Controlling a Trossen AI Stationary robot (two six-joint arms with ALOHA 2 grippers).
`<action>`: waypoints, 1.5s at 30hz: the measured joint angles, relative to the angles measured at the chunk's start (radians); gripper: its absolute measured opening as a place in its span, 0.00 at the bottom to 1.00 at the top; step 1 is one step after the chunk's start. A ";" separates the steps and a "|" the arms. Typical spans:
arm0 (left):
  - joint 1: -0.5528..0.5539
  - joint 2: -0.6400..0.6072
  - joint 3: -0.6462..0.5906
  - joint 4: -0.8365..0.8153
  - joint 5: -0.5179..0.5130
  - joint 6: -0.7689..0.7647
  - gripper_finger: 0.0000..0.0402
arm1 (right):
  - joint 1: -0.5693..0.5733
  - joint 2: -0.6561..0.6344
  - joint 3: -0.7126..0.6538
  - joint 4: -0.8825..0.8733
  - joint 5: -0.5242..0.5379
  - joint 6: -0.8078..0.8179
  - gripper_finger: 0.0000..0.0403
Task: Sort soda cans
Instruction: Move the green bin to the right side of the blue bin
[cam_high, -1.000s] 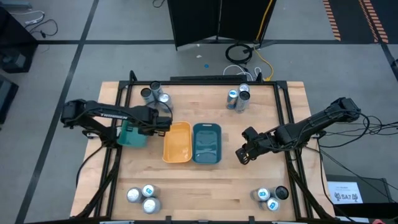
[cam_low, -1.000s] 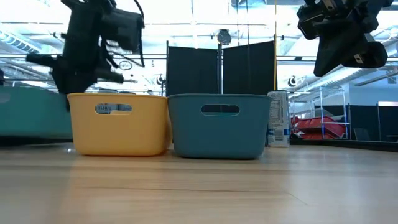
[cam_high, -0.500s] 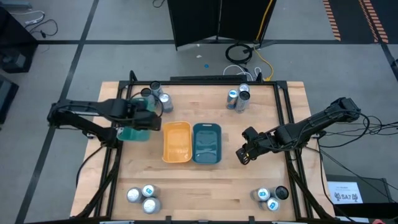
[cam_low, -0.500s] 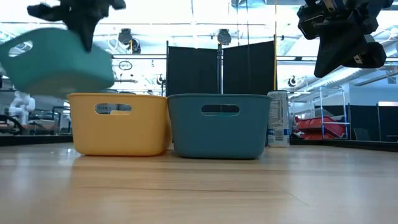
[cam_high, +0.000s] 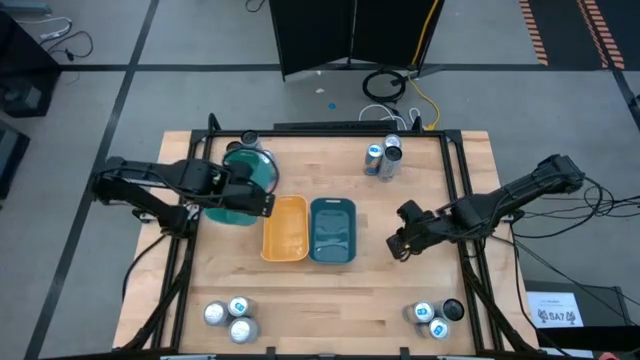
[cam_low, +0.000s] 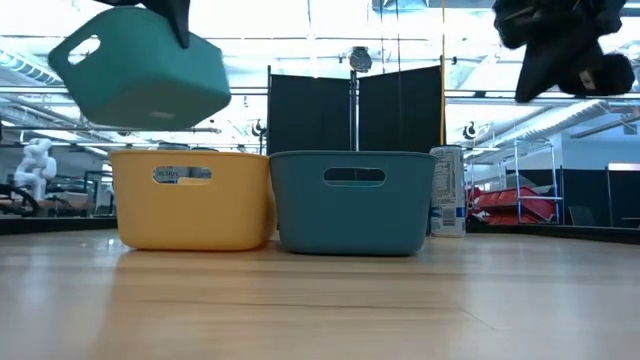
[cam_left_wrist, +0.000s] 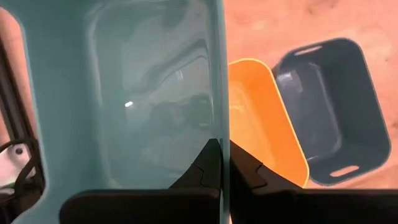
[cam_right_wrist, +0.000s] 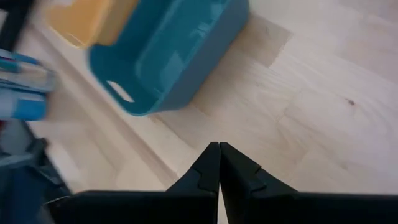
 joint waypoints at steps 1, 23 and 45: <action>0.000 0.019 0.017 0.001 0.006 0.017 0.01 | 0.005 -0.027 0.000 -0.009 0.007 0.002 0.00; 0.010 0.533 0.568 0.212 0.190 0.568 0.01 | 0.005 -0.379 0.000 0.076 0.007 -0.411 0.00; 0.021 0.762 0.796 0.266 0.283 0.447 0.01 | -0.017 -0.063 0.507 -0.308 0.134 -0.869 0.00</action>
